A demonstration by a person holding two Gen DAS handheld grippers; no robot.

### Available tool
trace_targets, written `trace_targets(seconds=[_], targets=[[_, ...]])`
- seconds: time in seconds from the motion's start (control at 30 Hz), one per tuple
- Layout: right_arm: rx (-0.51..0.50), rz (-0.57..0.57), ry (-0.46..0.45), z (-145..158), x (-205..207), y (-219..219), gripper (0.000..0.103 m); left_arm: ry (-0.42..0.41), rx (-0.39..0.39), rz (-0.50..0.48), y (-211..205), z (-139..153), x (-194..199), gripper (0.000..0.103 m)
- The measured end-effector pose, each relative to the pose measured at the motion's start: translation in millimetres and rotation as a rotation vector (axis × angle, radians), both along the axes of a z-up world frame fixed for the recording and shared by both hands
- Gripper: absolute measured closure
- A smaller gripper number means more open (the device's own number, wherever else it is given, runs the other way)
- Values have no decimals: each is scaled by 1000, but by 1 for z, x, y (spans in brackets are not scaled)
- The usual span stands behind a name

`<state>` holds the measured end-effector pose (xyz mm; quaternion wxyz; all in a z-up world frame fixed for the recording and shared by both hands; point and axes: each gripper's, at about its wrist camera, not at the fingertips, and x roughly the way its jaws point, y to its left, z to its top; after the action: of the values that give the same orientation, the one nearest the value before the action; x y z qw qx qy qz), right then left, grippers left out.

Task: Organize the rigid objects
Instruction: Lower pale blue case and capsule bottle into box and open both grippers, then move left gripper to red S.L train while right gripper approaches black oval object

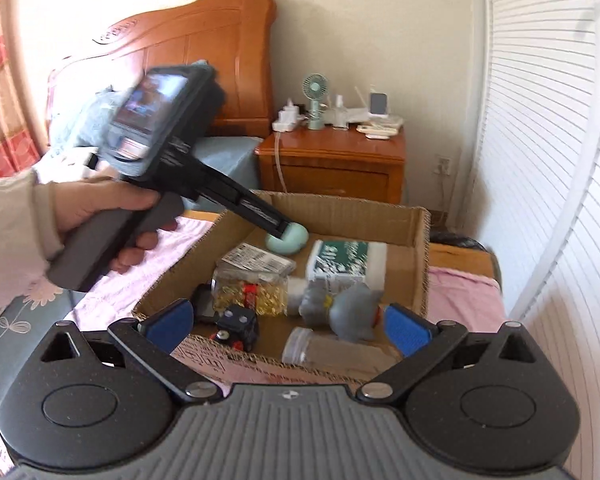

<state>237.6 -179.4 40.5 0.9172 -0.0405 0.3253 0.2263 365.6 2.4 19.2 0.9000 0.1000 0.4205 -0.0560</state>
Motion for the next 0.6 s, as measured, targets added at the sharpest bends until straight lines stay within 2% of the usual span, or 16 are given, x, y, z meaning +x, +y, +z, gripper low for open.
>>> trace_targets(seconds=[0.23, 0.33, 0.47, 0.6], targets=[[-25, -104, 39, -3, -20, -17, 0, -41, 3, 19, 5, 28, -44, 5], [-30, -163, 31, -8, -28, -30, 0, -50, -25, 10, 7, 36, -72, 5], [-30, -245, 69, -31, -36, -49, 0, -59, -61, 9, 6, 40, -111, 2], [-42, -281, 121, -63, -46, -60, 0, -74, -74, 1, 0, 28, -147, 1]])
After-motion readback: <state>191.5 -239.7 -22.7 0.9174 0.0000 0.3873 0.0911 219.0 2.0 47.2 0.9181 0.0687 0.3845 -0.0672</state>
